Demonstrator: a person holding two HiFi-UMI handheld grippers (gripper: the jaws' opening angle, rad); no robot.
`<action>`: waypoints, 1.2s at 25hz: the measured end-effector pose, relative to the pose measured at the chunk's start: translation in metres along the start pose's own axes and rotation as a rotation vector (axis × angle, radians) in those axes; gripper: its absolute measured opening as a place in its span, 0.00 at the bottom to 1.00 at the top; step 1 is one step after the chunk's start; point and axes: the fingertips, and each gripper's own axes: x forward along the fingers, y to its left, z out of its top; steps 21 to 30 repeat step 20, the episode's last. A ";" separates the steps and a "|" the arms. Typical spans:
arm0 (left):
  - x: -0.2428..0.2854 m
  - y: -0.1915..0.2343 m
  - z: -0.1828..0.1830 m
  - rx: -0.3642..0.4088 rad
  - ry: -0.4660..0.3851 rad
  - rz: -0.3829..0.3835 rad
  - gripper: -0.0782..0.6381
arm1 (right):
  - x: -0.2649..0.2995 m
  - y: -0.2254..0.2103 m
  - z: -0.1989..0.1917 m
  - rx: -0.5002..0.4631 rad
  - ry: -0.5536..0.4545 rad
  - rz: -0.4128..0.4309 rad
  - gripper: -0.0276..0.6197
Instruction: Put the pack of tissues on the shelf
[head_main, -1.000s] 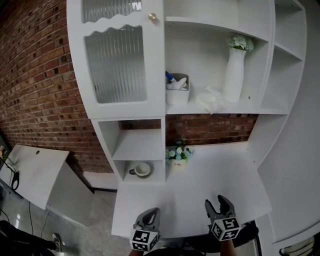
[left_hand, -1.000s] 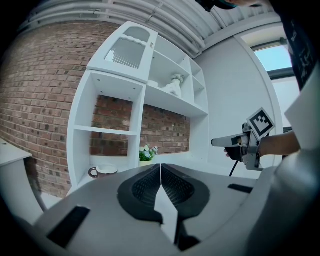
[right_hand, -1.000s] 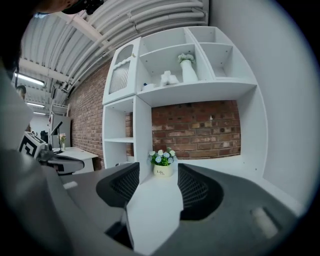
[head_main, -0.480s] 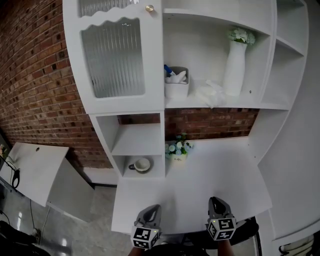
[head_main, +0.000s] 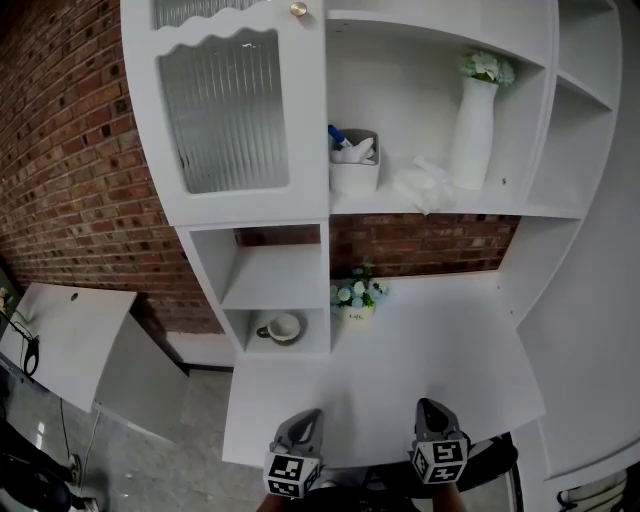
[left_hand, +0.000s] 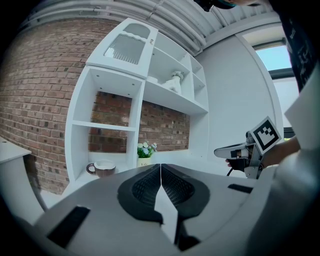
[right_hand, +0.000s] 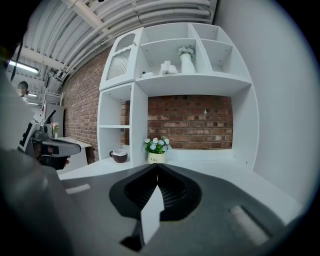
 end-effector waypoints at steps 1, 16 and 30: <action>0.001 0.000 -0.001 -0.001 0.002 -0.002 0.12 | 0.001 0.001 -0.001 -0.003 0.003 0.003 0.05; 0.006 0.009 -0.002 0.008 0.016 -0.002 0.12 | 0.010 0.005 0.001 0.035 -0.005 0.004 0.05; 0.008 0.008 0.002 0.011 0.010 -0.011 0.12 | 0.013 0.005 0.004 0.008 -0.003 -0.001 0.05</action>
